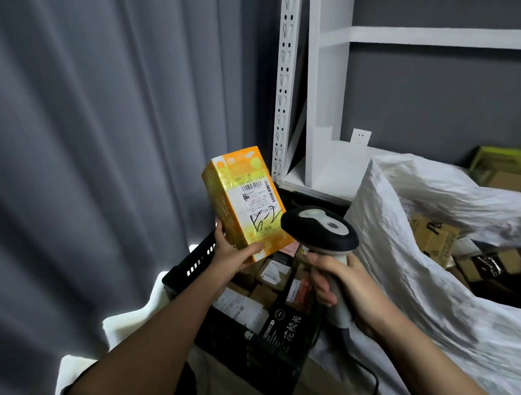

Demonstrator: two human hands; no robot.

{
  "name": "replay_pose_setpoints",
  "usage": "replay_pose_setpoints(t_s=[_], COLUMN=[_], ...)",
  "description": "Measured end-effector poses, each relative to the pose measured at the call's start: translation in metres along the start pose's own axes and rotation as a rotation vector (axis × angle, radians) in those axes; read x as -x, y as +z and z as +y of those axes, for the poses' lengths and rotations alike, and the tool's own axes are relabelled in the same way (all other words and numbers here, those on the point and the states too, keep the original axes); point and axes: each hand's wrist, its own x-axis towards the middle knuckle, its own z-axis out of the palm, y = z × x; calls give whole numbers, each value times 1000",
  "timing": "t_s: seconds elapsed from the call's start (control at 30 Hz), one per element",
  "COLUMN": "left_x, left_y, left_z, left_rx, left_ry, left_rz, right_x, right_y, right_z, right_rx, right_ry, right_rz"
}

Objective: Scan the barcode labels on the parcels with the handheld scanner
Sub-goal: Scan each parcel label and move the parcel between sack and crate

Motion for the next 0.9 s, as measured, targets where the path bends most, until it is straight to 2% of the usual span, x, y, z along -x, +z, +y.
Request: replay_pose_setpoints(t_s=[0.13, 0.3, 0.67, 0.9], left_x=[0, 0, 4, 6], left_y=[3, 7, 7, 7], left_z=[-2, -3, -2, -2], left_rx=[-50, -110, -132, -105], left_ry=[14, 33, 33, 15], left_rz=[-12, -28, -70, -67], right_x=[4, 2, -3, -3], right_y=[4, 4, -5, -6], right_z=[-9, -9, -8, -8], right_rx=[-62, -62, 34, 17], right_ry=[14, 12, -29, -48], right_rz=[-95, -107, 20, 33])
